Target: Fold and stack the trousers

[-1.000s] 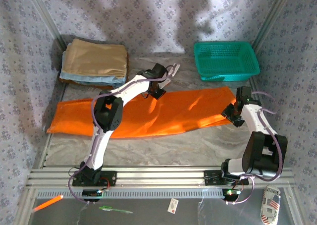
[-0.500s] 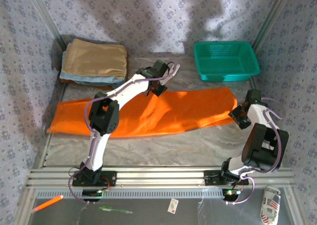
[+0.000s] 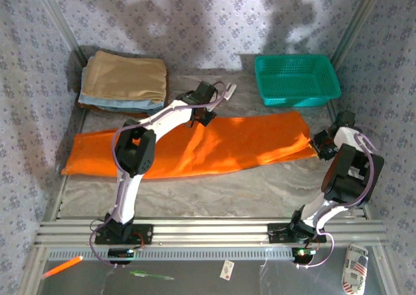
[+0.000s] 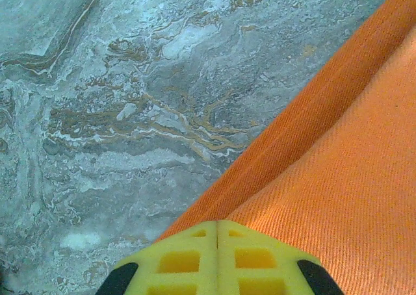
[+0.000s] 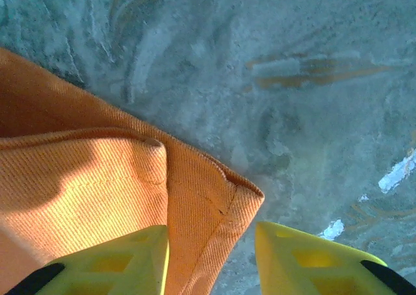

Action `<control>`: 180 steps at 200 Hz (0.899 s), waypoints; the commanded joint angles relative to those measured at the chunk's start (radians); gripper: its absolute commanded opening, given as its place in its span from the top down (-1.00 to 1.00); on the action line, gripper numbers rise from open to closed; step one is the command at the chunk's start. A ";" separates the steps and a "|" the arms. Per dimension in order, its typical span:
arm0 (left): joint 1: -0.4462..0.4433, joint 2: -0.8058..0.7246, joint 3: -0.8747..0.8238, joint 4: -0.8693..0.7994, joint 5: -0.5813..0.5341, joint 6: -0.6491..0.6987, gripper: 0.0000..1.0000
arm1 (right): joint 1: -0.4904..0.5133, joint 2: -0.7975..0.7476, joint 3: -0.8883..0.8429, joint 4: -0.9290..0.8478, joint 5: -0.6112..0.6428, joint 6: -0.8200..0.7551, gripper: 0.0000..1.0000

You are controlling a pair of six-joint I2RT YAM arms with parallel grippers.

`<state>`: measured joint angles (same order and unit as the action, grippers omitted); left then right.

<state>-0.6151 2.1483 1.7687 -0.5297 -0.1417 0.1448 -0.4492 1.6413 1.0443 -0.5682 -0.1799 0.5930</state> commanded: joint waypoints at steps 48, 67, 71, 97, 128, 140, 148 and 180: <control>0.019 -0.062 -0.049 0.070 0.032 -0.017 1.00 | 0.028 0.051 0.074 0.008 -0.063 0.015 0.33; 0.018 -0.061 -0.049 0.069 0.040 -0.021 1.00 | 0.037 0.098 0.094 0.017 -0.072 0.023 0.33; 0.019 -0.061 -0.048 0.069 0.042 -0.021 1.00 | 0.039 0.107 0.097 0.018 -0.070 0.024 0.33; 0.019 -0.063 -0.048 0.066 0.043 -0.022 1.00 | 0.046 0.153 0.112 0.023 -0.053 0.028 0.32; 0.019 -0.059 -0.042 0.062 0.044 -0.020 1.00 | 0.053 0.204 0.139 0.022 -0.044 0.028 0.28; 0.020 -0.060 -0.042 0.060 0.046 -0.020 1.00 | 0.053 0.216 0.140 0.021 -0.043 0.028 0.32; 0.019 -0.059 -0.042 0.060 0.045 -0.019 1.00 | 0.054 0.219 0.140 0.021 -0.043 0.026 0.37; 0.021 -0.047 -0.029 0.047 0.040 -0.016 1.00 | 0.053 0.218 0.177 0.019 -0.041 0.020 0.64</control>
<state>-0.6018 2.1372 1.7218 -0.4820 -0.1047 0.1371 -0.3985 1.8465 1.1828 -0.5415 -0.2253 0.6147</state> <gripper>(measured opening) 0.046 0.215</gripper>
